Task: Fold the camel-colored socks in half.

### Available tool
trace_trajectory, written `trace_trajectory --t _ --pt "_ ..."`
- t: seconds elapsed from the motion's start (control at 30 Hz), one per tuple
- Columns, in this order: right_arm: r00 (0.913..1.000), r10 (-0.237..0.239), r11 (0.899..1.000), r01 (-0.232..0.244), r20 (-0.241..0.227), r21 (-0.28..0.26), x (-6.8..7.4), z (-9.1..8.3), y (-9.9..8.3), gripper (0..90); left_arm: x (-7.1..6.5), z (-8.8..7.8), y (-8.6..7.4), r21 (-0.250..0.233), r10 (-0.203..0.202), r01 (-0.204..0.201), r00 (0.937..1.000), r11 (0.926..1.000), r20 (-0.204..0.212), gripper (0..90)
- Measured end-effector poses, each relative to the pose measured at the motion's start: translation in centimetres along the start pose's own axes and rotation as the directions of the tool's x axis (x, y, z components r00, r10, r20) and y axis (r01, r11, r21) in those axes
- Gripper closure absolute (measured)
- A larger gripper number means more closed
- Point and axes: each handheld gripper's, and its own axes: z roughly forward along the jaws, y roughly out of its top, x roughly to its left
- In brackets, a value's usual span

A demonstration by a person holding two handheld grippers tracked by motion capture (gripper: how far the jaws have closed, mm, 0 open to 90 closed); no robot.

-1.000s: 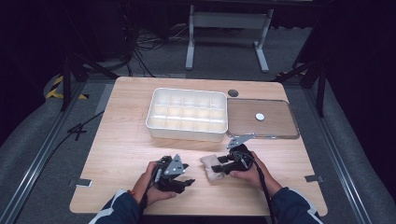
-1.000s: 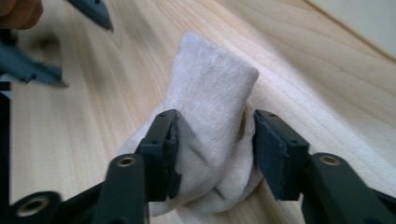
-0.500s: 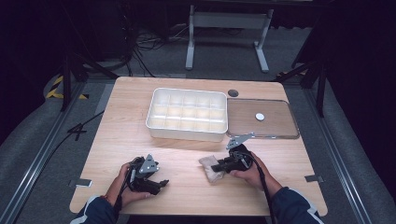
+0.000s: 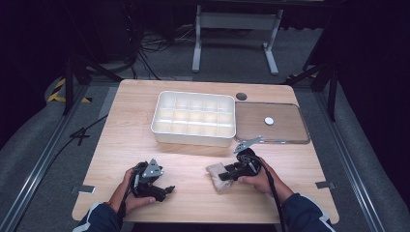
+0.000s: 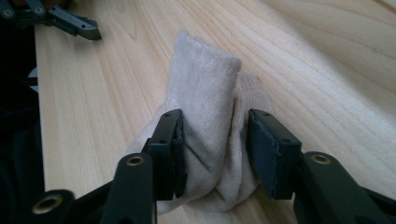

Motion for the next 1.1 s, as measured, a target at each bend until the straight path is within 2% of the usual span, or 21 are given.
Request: trace_trajectory --t 0.03,0.07,0.2,0.33,0.43,0.5,0.57,0.63,0.73,0.9,1.0,1.1 --pt "1.0 0.0 1.0 0.0 0.0 0.0 0.0 0.0 0.0 57.6 0.0 0.0 0.0 0.0 0.0 0.0 1.0 1.0 0.0 16.1" --pt "0.9989 0.03 1.0 -0.03 -0.036 0.003 -0.4 0.1 -0.1 60.6 0.0 0.0 0.0 -0.001 0.0 0.0 1.0 1.0 0.0 16.1" --pt "0.9975 0.053 0.999 -0.053 -0.048 0.003 -0.5 0.1 -0.1 60.8 0.0 0.0 0.0 0.001 -0.002 0.002 1.0 1.0 0.0 16.3" --pt "0.9981 0.045 0.999 -0.045 -0.042 -0.002 -0.5 0.0 -0.1 58.7 0.0 0.0 0.0 0.001 -0.001 0.001 1.0 1.0 0.0 16.4" --pt "0.9998 0.007 1.0 -0.007 -0.019 0.001 -0.3 -0.1 -0.1 55.5 0.0 0.0 0.0 0.002 -0.001 0.001 1.0 1.0 0.0 16.7" --pt "0.9996 -0.004 1.0 0.004 -0.027 0.008 -0.2 0.0 0.0 59.9 0.0 0.0 0.0 0.0 -0.002 0.002 1.0 1.0 0.0 16.7" --pt "0.9978 0.026 1.0 -0.026 -0.061 0.004 -0.5 0.1 -0.1 66.0 -0.1 0.0 0.0 0.0 -0.002 0.002 1.0 1.0 0.0 16.7" --pt "0.9957 0.036 0.999 -0.036 -0.085 0.007 -0.6 0.1 -0.2 68.6 -0.1 0.0 0.0 0.001 0.0 0.0 1.0 1.0 -0.001 16.7" --pt "0.9955 0.011 1.0 -0.01 -0.094 0.012 -0.4 0.0 -0.2 71.9 -0.1 0.0 0.0 0.001 0.001 -0.001 1.0 1.0 -0.002 16.7" --pt "0.9968 -0.048 0.999 0.049 -0.065 0.014 0.4 -0.4 0.0 75.2 -0.1 0.0 0.1 0.006 -0.001 0.001 1.0 1.0 0.0 16.7" --pt "0.9948 -0.091 0.996 0.091 -0.044 -0.008 1.1 -0.9 0.2 75.7 -0.1 0.0 0.1 0.005 0.0 0.0 1.0 1.0 0.001 16.7" --pt "0.9932 -0.114 0.993 0.113 -0.024 -0.031 1.4 -1.4 0.4 75.8 -0.1 0.0 0.1 0.005 0.0 0.0 1.0 1.0 0.001 16.7"
